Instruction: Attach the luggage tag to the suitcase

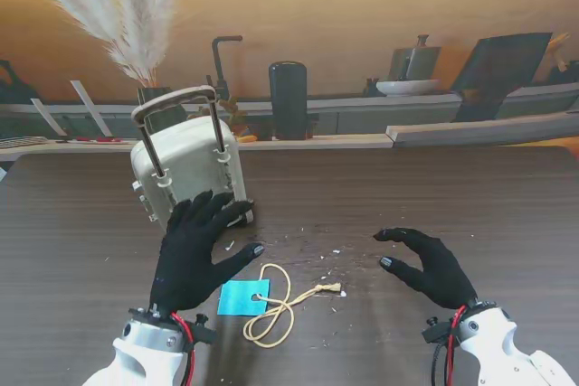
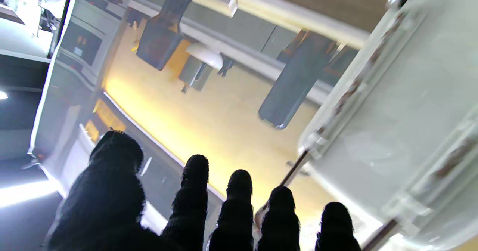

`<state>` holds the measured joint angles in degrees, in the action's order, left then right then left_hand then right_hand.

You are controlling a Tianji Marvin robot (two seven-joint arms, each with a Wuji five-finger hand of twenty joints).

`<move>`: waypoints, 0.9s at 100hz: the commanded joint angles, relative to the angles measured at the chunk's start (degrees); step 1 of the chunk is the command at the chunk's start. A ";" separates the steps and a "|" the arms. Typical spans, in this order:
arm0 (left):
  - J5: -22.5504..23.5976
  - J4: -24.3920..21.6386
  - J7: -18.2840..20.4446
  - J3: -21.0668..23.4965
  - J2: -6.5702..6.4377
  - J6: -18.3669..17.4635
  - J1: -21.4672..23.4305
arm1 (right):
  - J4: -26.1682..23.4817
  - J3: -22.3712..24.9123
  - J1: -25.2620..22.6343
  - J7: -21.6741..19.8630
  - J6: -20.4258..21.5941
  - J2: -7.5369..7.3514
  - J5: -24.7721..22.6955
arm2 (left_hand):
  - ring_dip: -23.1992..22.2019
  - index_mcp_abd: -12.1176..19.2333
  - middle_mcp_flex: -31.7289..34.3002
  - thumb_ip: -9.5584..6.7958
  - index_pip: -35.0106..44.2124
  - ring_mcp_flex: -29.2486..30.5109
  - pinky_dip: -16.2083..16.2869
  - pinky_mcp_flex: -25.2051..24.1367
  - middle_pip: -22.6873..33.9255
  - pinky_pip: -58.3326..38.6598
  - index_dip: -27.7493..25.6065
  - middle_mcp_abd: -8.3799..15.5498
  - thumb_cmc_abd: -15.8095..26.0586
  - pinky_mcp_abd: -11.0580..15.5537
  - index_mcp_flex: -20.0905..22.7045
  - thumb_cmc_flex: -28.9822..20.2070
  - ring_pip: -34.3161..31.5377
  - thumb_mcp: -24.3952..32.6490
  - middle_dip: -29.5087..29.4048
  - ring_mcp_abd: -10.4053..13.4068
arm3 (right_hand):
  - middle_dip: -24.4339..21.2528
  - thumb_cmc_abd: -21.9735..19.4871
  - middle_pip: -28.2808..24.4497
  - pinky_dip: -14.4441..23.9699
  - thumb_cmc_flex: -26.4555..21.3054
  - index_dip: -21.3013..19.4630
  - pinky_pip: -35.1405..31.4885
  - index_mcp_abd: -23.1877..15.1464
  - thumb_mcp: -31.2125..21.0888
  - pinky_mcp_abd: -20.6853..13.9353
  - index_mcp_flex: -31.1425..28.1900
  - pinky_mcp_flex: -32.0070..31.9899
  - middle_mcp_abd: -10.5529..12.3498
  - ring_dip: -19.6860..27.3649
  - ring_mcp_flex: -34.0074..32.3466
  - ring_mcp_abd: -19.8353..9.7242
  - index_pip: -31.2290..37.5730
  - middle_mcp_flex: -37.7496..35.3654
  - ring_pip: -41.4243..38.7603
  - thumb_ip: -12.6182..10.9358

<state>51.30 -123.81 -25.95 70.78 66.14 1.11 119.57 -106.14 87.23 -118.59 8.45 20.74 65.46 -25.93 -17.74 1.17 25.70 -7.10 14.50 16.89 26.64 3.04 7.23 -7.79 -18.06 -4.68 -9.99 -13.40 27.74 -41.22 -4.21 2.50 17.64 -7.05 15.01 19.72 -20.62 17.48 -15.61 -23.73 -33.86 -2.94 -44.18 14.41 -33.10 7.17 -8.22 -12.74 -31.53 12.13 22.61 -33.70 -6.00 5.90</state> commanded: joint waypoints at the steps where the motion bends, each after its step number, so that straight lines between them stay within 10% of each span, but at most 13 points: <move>1: 0.50 -4.15 1.47 0.55 -0.48 1.00 -2.80 | -0.79 0.02 -0.61 -0.80 0.62 -0.22 0.13 | 1.55 1.24 0.36 -0.34 -0.06 -0.33 -0.89 -0.45 -0.59 0.25 1.37 1.24 -0.44 -0.17 0.14 -0.67 0.10 0.76 -1.02 1.18 | -0.31 0.11 0.36 -0.25 0.00 1.20 -0.25 0.19 0.87 -2.49 -0.37 -0.19 0.45 0.18 -0.09 -0.73 -0.20 -0.69 0.31 -0.06; 60: 4.69 -8.86 24.03 1.16 -2.08 17.54 -28.74 | -1.10 0.05 -0.87 -2.31 2.37 -0.39 2.33 | 0.33 1.42 0.59 -4.87 0.74 -0.06 -1.64 -1.62 0.04 1.14 0.01 1.50 -6.15 1.25 0.70 -4.39 -0.51 12.11 0.40 1.01 | -0.28 -0.17 0.50 -0.32 -0.62 1.19 -0.22 0.19 0.95 -2.52 -0.46 -0.21 0.45 0.17 -0.11 -0.70 -0.20 -1.01 0.34 -0.09; 90: 8.75 -7.60 37.19 3.41 -3.53 23.44 -34.40 | -1.11 0.20 -0.92 -2.55 2.44 -0.37 3.03 | -2.95 0.93 -4.79 -5.42 0.66 -3.65 0.85 -3.79 -0.01 0.07 -0.43 -0.31 -11.76 -0.28 -0.49 -2.91 -1.50 31.05 2.23 -0.40 | -0.22 -0.46 0.44 -0.27 -1.25 1.19 -0.21 0.23 0.96 -2.34 -0.47 -0.18 0.38 0.15 -0.13 -0.72 -0.21 -1.20 0.34 -0.06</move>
<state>58.72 -131.63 10.16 73.58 63.16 23.84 86.04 -106.92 87.43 -119.31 6.74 23.23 65.29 -23.07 -18.34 1.26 23.93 -11.31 15.31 16.12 25.85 0.71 7.28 -7.82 -18.06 -4.55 -18.53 -13.40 27.79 -44.87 -4.88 28.57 17.69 -7.07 15.01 19.72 -20.62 17.48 -15.66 -23.72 -33.87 -2.86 -44.18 14.41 -33.11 7.18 -8.22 -12.74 -31.54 12.13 22.61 -34.22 -6.00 5.90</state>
